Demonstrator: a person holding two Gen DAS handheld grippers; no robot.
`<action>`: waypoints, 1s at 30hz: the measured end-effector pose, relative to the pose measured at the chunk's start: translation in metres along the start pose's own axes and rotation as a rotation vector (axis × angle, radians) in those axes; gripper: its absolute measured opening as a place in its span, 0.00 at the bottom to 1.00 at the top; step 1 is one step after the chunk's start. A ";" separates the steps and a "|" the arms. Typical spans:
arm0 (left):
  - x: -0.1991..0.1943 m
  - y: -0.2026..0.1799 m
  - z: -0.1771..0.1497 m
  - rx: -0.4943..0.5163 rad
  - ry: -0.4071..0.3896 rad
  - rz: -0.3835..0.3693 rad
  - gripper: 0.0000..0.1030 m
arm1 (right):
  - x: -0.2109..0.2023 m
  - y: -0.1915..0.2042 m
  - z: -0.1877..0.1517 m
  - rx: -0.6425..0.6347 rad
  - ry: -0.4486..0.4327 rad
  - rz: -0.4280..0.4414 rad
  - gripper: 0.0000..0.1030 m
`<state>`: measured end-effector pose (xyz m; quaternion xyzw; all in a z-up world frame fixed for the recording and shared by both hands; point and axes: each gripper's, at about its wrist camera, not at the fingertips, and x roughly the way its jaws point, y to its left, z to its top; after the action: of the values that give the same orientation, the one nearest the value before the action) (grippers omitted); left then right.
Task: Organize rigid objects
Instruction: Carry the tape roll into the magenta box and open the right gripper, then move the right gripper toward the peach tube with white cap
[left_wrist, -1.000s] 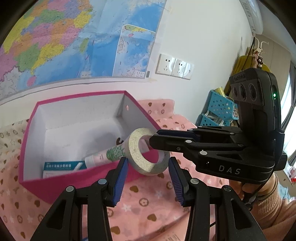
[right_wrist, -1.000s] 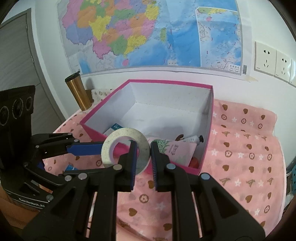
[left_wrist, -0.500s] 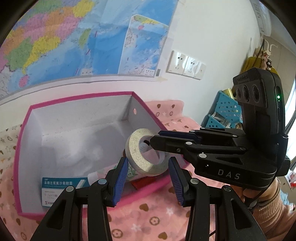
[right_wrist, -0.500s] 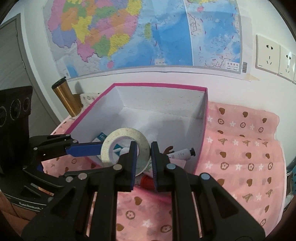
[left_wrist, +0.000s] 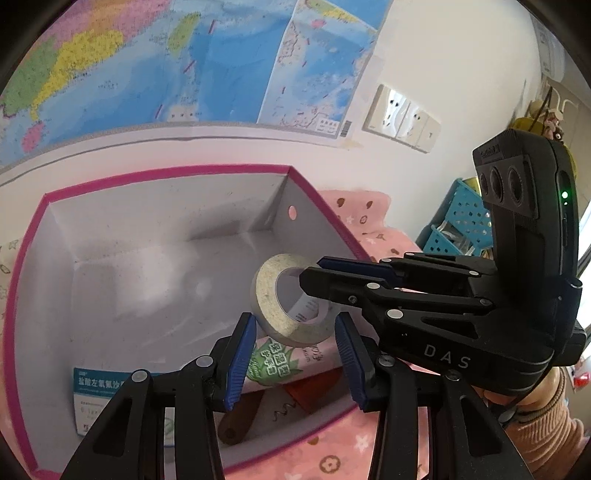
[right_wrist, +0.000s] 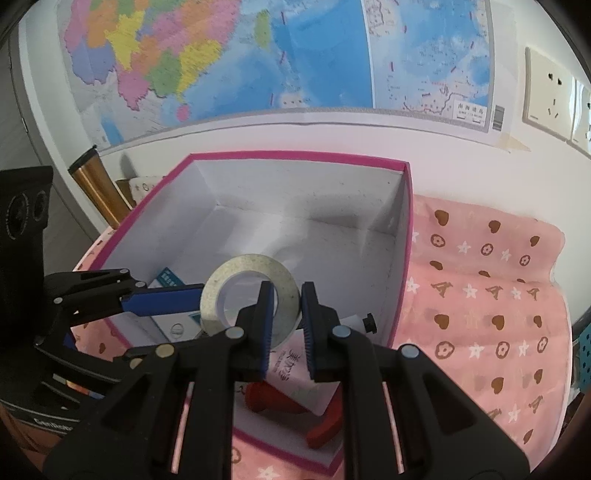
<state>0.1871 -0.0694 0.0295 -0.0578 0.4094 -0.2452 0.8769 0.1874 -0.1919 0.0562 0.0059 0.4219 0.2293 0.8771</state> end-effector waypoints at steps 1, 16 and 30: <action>0.002 0.001 0.001 -0.003 0.004 -0.002 0.42 | 0.002 -0.001 0.000 0.003 0.002 -0.007 0.16; -0.011 0.008 -0.019 -0.014 -0.017 0.035 0.42 | -0.007 -0.015 -0.017 0.051 -0.006 -0.008 0.18; -0.072 -0.005 -0.060 0.017 -0.105 0.048 0.45 | -0.074 -0.006 -0.056 0.078 -0.092 0.118 0.23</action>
<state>0.1015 -0.0331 0.0409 -0.0535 0.3619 -0.2242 0.9033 0.1089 -0.2376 0.0734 0.0755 0.3888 0.2637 0.8796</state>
